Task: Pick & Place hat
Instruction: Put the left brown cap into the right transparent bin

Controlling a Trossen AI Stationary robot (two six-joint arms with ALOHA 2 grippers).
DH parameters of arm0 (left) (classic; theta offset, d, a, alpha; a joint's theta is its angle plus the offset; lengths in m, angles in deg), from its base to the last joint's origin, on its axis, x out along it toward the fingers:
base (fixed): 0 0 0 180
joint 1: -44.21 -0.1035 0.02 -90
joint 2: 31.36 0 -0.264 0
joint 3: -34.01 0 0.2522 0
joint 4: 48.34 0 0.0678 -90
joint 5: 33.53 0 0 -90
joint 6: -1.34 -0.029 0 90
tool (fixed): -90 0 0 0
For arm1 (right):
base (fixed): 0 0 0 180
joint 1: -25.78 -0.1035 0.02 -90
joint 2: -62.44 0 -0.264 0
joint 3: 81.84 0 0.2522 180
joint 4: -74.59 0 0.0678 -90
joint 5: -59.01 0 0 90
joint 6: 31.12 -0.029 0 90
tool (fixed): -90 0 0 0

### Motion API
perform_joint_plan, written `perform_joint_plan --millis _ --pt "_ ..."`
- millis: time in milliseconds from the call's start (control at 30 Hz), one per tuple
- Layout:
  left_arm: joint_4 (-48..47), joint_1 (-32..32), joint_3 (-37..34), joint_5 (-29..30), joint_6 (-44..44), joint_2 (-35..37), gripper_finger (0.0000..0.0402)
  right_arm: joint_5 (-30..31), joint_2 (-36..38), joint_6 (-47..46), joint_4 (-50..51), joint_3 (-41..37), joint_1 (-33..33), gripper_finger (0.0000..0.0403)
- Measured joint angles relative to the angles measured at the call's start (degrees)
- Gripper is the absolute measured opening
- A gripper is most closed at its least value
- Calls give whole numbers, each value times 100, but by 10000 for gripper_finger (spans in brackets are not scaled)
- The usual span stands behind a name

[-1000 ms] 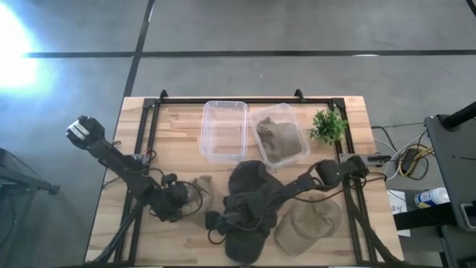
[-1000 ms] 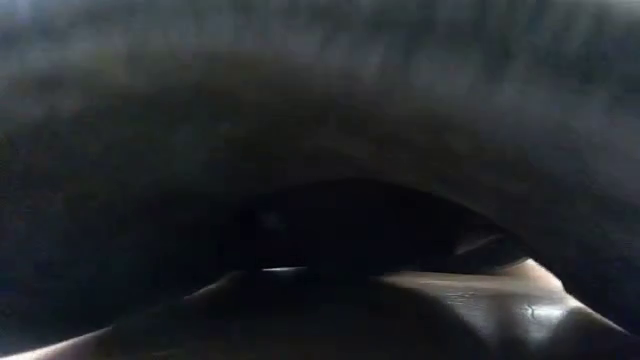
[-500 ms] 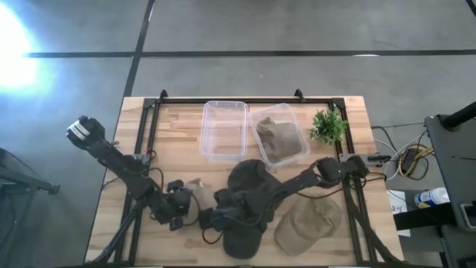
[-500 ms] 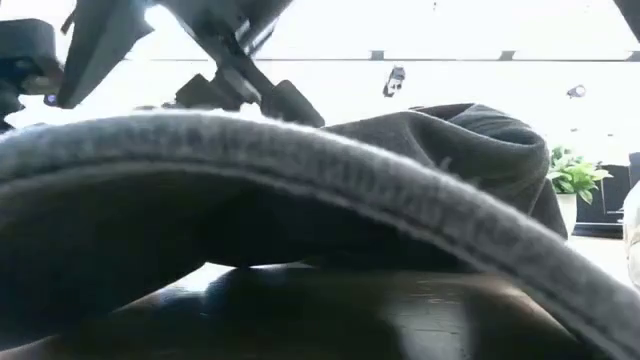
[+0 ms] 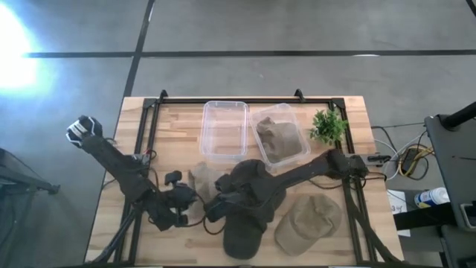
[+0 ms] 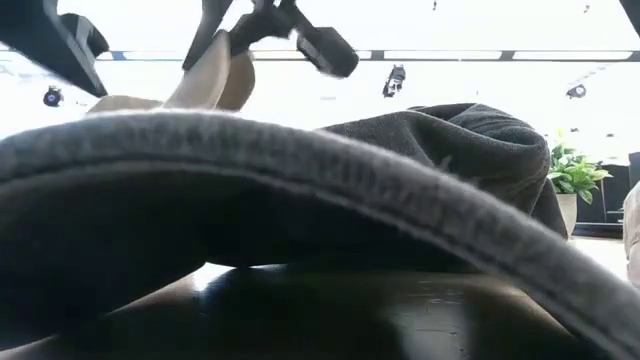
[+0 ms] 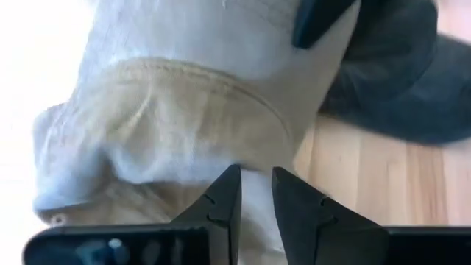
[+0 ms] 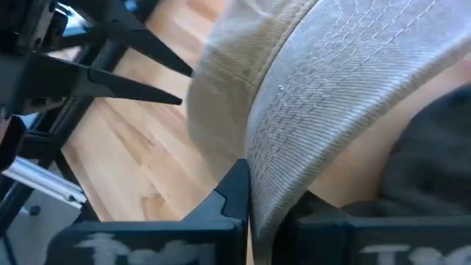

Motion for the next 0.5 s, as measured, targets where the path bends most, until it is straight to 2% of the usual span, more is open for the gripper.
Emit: perform_joint_plan --millis 133,233,400,500 --pt "-693 30 673 281 1 80 71 324 709 308 570 0 -6 14" --pt "-939 31 1040 348 7 185 71 956 1302 461 1290 0 -57 14" --pt "-1106 39 1341 530 -121 398 71 2297 2306 199 3447 2 -95 13" --pt "-1141 37 1332 703 -104 518 71 2515 2722 -335 4877 -4 -4 13"
